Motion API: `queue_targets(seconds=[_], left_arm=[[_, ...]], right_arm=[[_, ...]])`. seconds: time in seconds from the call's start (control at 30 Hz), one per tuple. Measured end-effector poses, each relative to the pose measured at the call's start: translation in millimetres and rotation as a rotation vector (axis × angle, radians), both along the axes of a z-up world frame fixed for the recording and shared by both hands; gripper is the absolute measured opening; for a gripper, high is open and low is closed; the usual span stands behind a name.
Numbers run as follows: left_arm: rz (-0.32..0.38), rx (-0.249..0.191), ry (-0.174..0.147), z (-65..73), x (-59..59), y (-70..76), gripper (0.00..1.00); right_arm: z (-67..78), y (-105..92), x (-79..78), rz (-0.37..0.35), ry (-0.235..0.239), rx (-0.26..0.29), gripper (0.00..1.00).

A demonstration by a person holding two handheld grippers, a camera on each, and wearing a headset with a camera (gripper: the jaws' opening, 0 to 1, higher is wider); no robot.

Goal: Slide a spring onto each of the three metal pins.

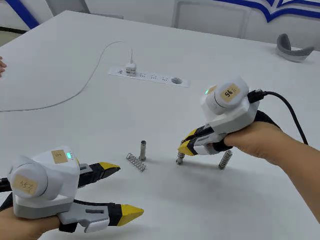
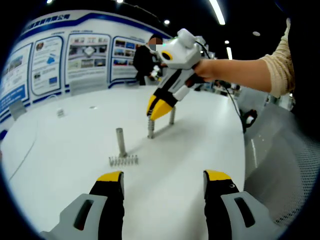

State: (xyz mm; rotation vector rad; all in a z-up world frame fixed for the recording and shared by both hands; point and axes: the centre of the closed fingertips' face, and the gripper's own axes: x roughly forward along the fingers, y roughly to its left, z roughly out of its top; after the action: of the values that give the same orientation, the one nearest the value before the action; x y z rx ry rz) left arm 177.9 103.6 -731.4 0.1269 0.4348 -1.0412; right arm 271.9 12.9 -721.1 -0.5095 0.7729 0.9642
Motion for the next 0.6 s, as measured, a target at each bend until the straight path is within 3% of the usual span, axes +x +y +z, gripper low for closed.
queue_targets(seconds=[0.23, 0.6], left_arm=[[0.001, 0.003, 0.001, -0.5, -0.3, 0.1, 0.65], [0.012, 0.003, 0.003, -0.7, -0.2, 2.6, 0.65]], right_arm=[[-11.1, -0.3, 0.0, -0.011, 0.008, -0.007, 0.12], [-15.7, -0.5, 1.2, -0.020, 0.011, -0.011, 0.13]])
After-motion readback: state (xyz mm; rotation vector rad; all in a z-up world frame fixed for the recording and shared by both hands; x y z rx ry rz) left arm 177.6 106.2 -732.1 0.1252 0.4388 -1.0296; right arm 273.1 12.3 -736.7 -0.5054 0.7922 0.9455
